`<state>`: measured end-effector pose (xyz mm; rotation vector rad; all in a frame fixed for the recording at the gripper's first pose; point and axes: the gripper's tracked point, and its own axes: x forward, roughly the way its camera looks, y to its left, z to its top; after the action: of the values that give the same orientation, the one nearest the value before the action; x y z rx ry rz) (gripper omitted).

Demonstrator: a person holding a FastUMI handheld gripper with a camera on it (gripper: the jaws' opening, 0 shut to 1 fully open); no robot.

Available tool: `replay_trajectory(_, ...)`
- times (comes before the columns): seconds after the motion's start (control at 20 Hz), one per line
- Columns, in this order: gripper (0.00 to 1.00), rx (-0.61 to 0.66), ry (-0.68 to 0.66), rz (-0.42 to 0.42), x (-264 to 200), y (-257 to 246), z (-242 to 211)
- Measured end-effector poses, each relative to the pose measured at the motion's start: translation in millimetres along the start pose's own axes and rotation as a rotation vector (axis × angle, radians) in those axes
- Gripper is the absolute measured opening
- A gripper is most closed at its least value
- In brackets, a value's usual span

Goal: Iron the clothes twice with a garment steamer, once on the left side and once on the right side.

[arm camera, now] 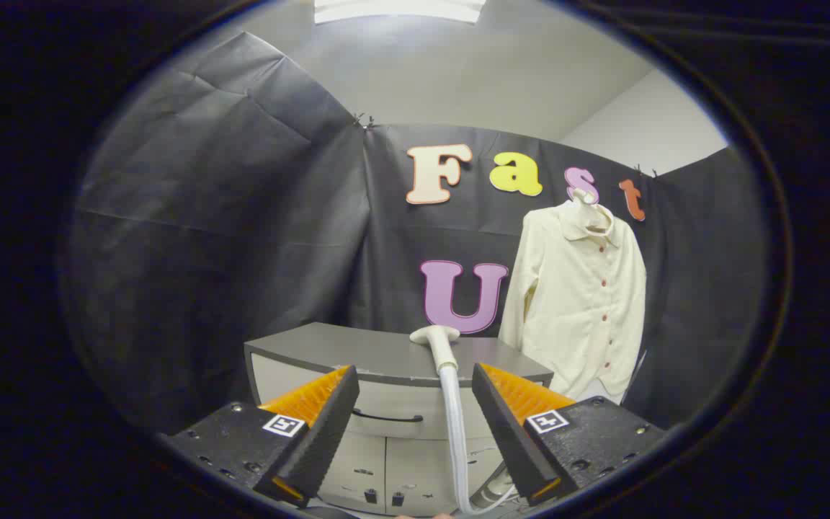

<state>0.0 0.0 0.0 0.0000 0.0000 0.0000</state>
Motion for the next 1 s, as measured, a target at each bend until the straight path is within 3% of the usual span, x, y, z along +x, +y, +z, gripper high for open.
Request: replay_trajectory(1.0,0.96,-0.016,0.006,-0.015,-2,-12,-5)
